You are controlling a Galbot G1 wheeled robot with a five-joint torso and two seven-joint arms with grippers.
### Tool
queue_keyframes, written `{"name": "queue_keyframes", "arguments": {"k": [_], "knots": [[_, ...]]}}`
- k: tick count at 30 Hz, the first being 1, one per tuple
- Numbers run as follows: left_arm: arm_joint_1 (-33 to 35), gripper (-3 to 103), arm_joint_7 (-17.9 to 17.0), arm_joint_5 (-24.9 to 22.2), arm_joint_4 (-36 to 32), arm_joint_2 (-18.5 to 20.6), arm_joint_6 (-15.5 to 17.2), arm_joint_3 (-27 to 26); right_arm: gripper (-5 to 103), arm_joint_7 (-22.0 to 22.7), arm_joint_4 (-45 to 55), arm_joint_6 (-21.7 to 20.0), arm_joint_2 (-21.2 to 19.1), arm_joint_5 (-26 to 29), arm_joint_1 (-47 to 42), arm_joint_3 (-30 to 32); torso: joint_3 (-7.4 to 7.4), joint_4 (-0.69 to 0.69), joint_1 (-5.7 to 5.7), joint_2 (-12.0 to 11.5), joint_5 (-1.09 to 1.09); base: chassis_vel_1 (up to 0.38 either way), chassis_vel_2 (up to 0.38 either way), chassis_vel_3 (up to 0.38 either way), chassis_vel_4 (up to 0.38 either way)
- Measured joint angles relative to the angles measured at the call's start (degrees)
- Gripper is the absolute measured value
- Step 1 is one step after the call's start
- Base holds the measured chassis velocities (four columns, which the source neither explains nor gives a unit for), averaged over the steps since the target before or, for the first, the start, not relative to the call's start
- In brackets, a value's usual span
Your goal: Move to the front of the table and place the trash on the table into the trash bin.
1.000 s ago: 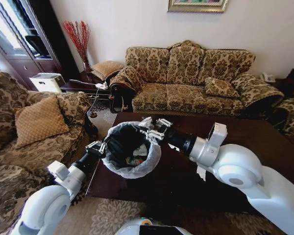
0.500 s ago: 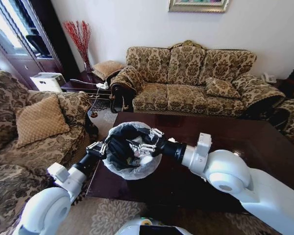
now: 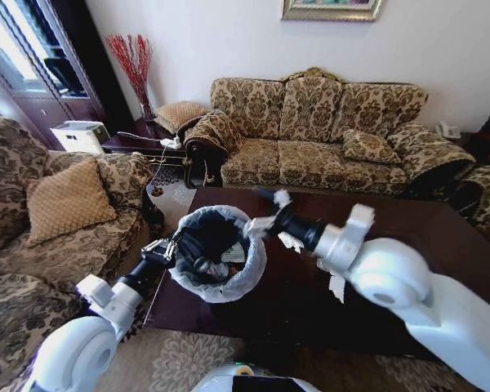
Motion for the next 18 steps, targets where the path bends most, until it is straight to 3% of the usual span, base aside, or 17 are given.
{"name": "queue_keyframes", "arguments": {"k": [3,5,6,7,9,10,11,12,13,14,16,18], "knots": [[-0.1,3,0.1,0.0,0.0,0.0,-0.2,-0.1,100,0.7,-1.8,0.0,0.1,-1.4,-4.2,2.6,0.00,-0.01,0.00,0.0,0.02,0.000,0.000,0.000,0.000],[-0.1,3,0.1,0.3,0.0,-0.2,-0.4,-0.2,100,2.5,-5.2,1.0,0.8,-5.2,-9.1,4.6,0.00,-0.02,0.00,0.0,0.01,0.000,0.000,0.000,0.000],[0.3,3,0.1,0.8,0.0,-0.7,-0.9,-0.6,100,3.6,-10.2,2.4,2.9,-11.1,-13.3,5.6,0.00,-0.02,0.00,0.0,0.02,0.000,0.000,0.000,0.000],[0.6,3,0.0,1.0,0.0,-1.0,-1.1,-0.8,100,3.6,-12.0,2.8,4.0,-13.5,-14.5,5.9,0.00,-0.02,0.00,0.0,0.03,0.000,0.000,0.000,0.000],[0.6,3,0.0,1.0,0.0,-1.0,-1.1,-0.8,100,3.6,-12.0,2.8,4.0,-13.5,-14.5,5.9,0.00,-0.02,0.00,0.0,0.03,0.000,0.000,0.000,0.000],[1.0,3,-0.2,1.4,0.0,-1.5,-1.4,-1.2,100,3.6,-15.9,3.8,6.9,-18.1,-17.1,6.1,0.01,-0.01,0.00,0.0,0.07,0.000,0.000,0.000,0.000],[1.0,3,-0.2,1.5,0.0,-1.5,-1.5,-1.2,100,3.8,-19.2,5.8,9.5,-21.3,-19.4,6.6,-0.01,0.05,0.00,0.0,-0.13,0.000,0.000,0.000,0.000],[0.8,3,-0.3,1.5,0.0,-1.5,-1.5,-1.2,100,4.1,-21.4,7.0,11.6,-22.8,-21.4,6.6,0.00,0.01,0.00,0.0,-0.08,0.000,0.000,0.000,0.000],[0.8,3,-0.3,1.5,0.0,-1.5,-1.5,-1.2,100,4.1,-21.4,7.0,11.6,-22.8,-21.4,6.6,0.00,0.01,0.00,0.0,-0.08,0.000,0.000,0.000,0.000],[0.7,3,-0.3,1.5,0.0,-1.4,-1.6,-1.2,100,4.4,-23.8,8.5,13.9,-24.3,-23.2,6.6,0.01,-0.02,0.00,0.0,0.10,0.000,0.000,0.000,0.000],[0.7,3,-0.3,1.5,0.0,-1.4,-1.6,-1.2,100,4.9,-25.4,9.7,15.5,-25.3,-24.2,6.6,0.00,0.01,0.00,0.0,0.01,-0.021,-0.024,-0.078,-0.042],[0.5,3,-0.3,1.5,-0.1,-1.2,-1.8,-1.0,100,8.3,-29.0,11.4,19.3,-26.1,-25.5,6.7,0.00,-0.02,0.00,0.0,0.00,-0.073,-0.041,-0.058,-0.039]]}}
